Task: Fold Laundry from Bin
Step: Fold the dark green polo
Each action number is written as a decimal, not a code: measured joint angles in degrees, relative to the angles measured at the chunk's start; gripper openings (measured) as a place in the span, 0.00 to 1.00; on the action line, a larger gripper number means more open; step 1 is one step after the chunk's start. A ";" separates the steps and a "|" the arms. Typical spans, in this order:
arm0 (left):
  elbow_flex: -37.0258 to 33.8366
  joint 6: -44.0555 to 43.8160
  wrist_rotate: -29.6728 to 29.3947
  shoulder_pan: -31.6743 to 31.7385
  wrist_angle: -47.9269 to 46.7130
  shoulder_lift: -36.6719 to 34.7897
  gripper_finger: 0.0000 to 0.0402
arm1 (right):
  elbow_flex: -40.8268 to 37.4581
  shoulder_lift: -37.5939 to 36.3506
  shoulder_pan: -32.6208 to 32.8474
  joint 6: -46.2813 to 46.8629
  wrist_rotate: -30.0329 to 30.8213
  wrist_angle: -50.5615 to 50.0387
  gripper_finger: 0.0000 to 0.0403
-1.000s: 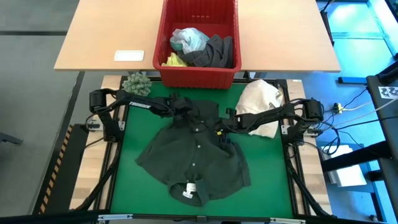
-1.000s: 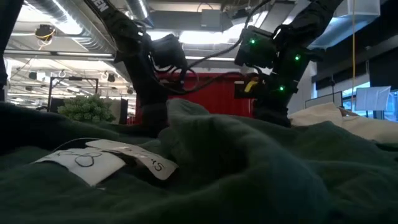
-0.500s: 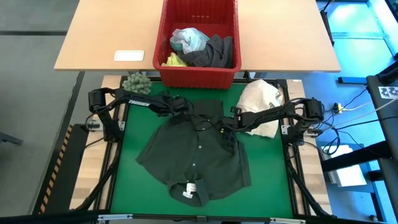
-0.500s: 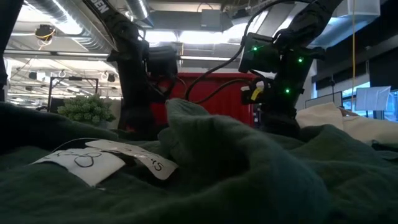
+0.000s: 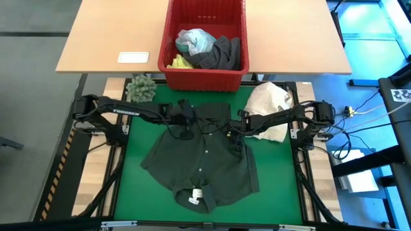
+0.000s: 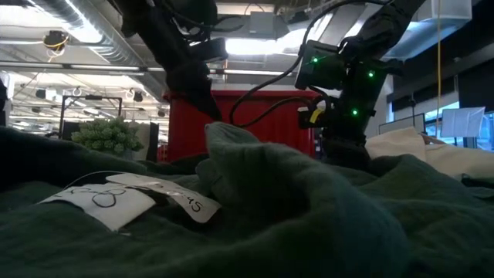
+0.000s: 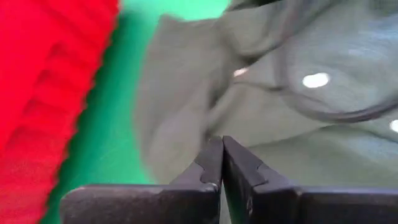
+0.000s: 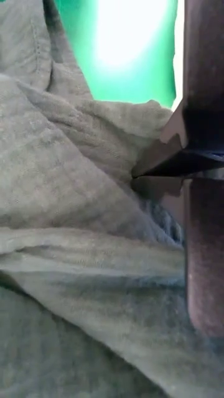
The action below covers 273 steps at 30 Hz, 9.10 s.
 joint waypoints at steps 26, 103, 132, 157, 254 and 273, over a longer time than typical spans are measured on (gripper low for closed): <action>-0.01 7.26 -2.91 8.20 9.28 15.31 0.45 | -0.02 0.04 0.02 -1.21 -2.52 2.28 0.00; -0.05 -15.95 -2.87 -30.07 -6.03 5.31 0.25 | 0.03 0.09 0.07 -1.63 -3.50 0.35 0.01; 0.01 -26.62 8.41 -35.84 -2.31 15.45 0.25 | 0.14 0.20 0.04 -4.73 -2.22 2.19 0.02; 0.07 -38.57 17.73 -46.09 -2.50 15.45 0.25 | 6.29 0.02 0.08 -4.51 -2.72 -4.67 0.02; -10.44 -3.51 -7.32 -3.64 0.64 4.32 0.33 | 12.09 8.59 28.15 4.47 -3.60 15.22 0.02; -9.56 -4.19 -8.08 3.01 -0.01 4.32 0.02 | 12.11 8.59 28.15 4.45 -4.66 15.13 0.02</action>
